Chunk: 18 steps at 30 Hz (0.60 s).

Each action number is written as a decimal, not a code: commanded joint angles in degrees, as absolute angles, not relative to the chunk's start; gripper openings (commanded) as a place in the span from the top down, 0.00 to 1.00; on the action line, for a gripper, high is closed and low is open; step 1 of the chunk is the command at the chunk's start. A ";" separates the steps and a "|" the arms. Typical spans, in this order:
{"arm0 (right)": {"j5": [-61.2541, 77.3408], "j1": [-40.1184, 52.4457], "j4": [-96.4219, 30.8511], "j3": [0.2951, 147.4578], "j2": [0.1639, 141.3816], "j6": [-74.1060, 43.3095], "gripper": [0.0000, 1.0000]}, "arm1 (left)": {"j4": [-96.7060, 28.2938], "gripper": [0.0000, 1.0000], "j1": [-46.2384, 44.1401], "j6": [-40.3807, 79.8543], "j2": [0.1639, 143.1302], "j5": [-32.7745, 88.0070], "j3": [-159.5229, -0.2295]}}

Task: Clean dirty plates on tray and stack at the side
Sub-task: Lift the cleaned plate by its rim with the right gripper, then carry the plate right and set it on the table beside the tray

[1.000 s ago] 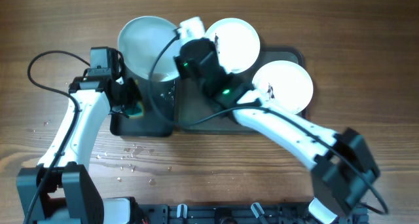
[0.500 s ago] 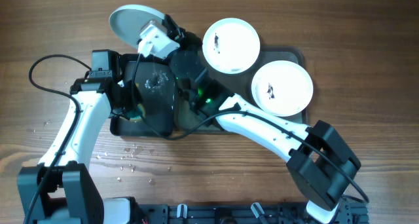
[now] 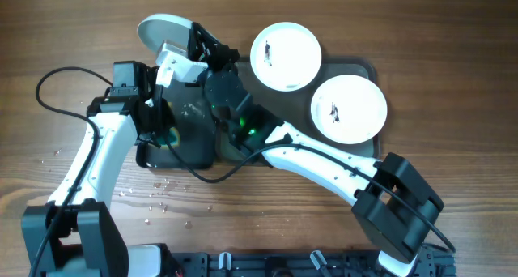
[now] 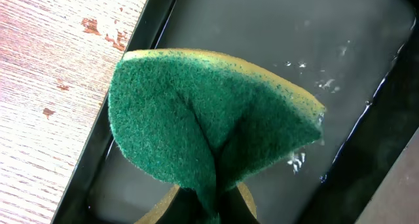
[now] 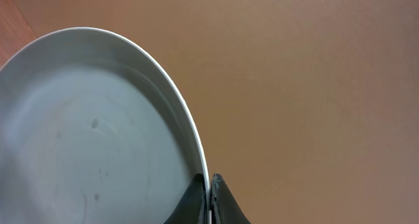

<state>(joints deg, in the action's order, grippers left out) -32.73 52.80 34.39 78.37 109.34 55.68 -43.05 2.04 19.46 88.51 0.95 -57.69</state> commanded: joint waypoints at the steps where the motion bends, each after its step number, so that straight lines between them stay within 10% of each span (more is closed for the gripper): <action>1: -35.24 52.56 34.61 79.24 109.30 48.90 0.96 | -42.70 0.96 2.15 20.23 88.88 1.45 -57.23; 18: -11.11 40.66 3.09 79.24 109.01 -8.03 0.96 | -42.70 0.96 2.15 20.21 88.88 1.45 -57.23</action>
<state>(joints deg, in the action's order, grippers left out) -21.61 44.45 5.52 78.50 109.34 10.83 -43.05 2.04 19.66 88.51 0.97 -57.69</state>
